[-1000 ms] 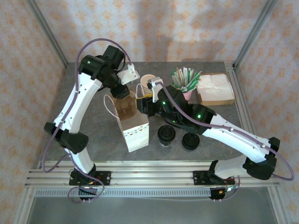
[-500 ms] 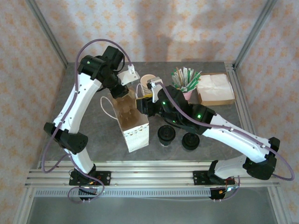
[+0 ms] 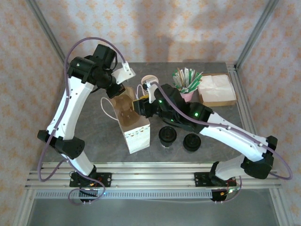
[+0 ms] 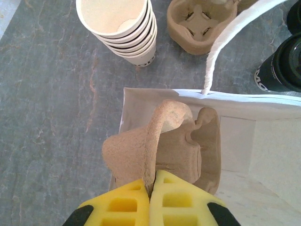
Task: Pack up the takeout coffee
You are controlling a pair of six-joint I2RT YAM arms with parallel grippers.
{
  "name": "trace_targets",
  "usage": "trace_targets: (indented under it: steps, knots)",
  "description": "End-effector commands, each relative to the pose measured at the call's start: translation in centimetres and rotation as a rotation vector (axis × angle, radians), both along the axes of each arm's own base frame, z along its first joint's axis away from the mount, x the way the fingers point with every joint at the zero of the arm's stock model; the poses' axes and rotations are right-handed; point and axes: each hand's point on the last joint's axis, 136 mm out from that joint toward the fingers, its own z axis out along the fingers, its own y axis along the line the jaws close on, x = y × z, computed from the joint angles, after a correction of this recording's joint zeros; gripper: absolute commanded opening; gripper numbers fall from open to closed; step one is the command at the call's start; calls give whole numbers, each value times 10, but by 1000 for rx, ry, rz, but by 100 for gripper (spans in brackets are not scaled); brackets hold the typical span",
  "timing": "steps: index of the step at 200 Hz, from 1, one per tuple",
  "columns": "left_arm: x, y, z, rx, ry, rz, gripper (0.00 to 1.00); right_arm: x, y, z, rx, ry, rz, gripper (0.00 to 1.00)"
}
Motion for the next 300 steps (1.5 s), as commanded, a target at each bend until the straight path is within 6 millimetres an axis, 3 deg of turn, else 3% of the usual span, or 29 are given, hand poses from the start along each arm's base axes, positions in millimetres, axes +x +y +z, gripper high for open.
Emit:
trace_targets:
  steps: [1, 89, 144, 206, 256, 300]
  knots:
    - [5, -7, 10, -97, 4, -21, 3, -1, 3, -11, -92, 18, 23, 35]
    - [8, -14, 15, -256, 81, -56, 3, 11, 26, -44, -337, -72, 25, 33]
    - [6, -19, 14, -276, 102, -79, 4, 36, 36, -61, -481, -107, 26, 37]
    - [8, -18, 13, -276, 107, -75, 4, 47, 30, -79, -456, -20, 65, 34]
    - [10, -20, 13, -287, 112, -73, 4, 43, 31, -83, -410, -1, 109, 28]
    - [8, -20, 14, -288, 108, -71, 4, 44, 27, -92, -445, -13, 110, 30]
